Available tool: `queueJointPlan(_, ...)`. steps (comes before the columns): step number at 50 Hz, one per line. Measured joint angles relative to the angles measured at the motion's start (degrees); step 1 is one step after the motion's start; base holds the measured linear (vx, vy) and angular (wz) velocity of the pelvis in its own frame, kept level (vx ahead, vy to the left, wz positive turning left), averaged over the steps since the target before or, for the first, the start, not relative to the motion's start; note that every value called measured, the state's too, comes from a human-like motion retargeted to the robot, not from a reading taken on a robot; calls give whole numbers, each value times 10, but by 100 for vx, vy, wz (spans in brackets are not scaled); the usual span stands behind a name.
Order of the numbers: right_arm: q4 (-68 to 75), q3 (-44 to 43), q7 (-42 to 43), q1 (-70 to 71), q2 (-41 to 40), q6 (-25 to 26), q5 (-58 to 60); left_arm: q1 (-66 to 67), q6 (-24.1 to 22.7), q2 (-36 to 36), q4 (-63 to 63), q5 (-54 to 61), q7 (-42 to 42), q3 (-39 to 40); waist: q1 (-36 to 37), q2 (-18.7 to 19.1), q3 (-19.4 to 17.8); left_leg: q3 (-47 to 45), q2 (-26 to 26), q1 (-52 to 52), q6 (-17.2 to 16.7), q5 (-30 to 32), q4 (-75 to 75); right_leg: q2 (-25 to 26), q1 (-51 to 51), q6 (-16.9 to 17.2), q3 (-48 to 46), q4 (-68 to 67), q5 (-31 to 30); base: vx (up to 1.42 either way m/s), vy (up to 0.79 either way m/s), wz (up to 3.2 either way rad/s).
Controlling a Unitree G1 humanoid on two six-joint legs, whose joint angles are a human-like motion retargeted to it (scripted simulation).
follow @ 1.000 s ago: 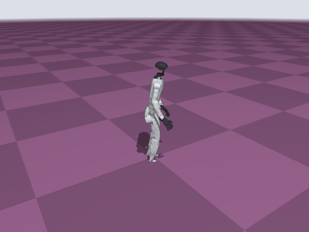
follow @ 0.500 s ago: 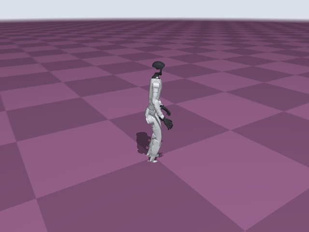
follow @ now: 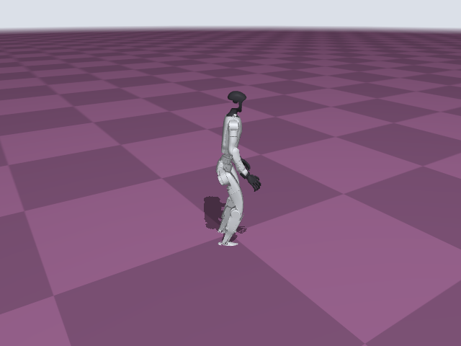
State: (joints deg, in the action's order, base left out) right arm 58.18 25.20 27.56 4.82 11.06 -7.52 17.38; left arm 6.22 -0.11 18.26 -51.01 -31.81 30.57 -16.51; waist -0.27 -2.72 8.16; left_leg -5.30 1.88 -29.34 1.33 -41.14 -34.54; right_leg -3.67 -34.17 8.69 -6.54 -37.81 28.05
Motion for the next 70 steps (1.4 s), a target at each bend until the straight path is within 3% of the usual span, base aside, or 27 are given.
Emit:
queueJointPlan(15, 7, -21, -5, -4, 1, 5, -2, 57, 5, 9, -12, 34, 5, 55, 25, 16, 2, 8, -9, 15, -7, -27, -50, 0, 43, -8, -4, 2, 35, 3, -7, 0)
queueJointPlan(35, 7, -30, -23, -6, 22, 9, 2, -27, -9, -73, -45, 27, -39, -28, 15, 87, -6, 11, -46, 31, -28, -39, -63, 48, 101, -12, 1, 102, 6, 2, -3, -12)
queueJointPlan(48, 8, -39, -24, -23, 35, 10, 6, -28, -24, -88, -53, 41, -30, -41, 20, 125, -28, 16, -81, -36, -41, -65, -198, 81, 86, -13, 13, 81, 18, 3, -2, -27)
queueJointPlan(57, 26, -41, -35, -28, 43, 13, 10, -34, -36, -92, -62, 52, -22, -29, 48, 122, -43, 68, -44, -142, -38, -85, -303, 85, 68, -6, 32, 60, 28, 6, 1, -31)
queueJointPlan(70, 43, -42, -63, 0, 61, 13, -7, -37, -35, -80, -97, 99, -33, -2, 77, 89, -74, 137, 46, -189, -37, -43, -254, 69, 83, 2, 77, 48, 55, 13, 7, -36)
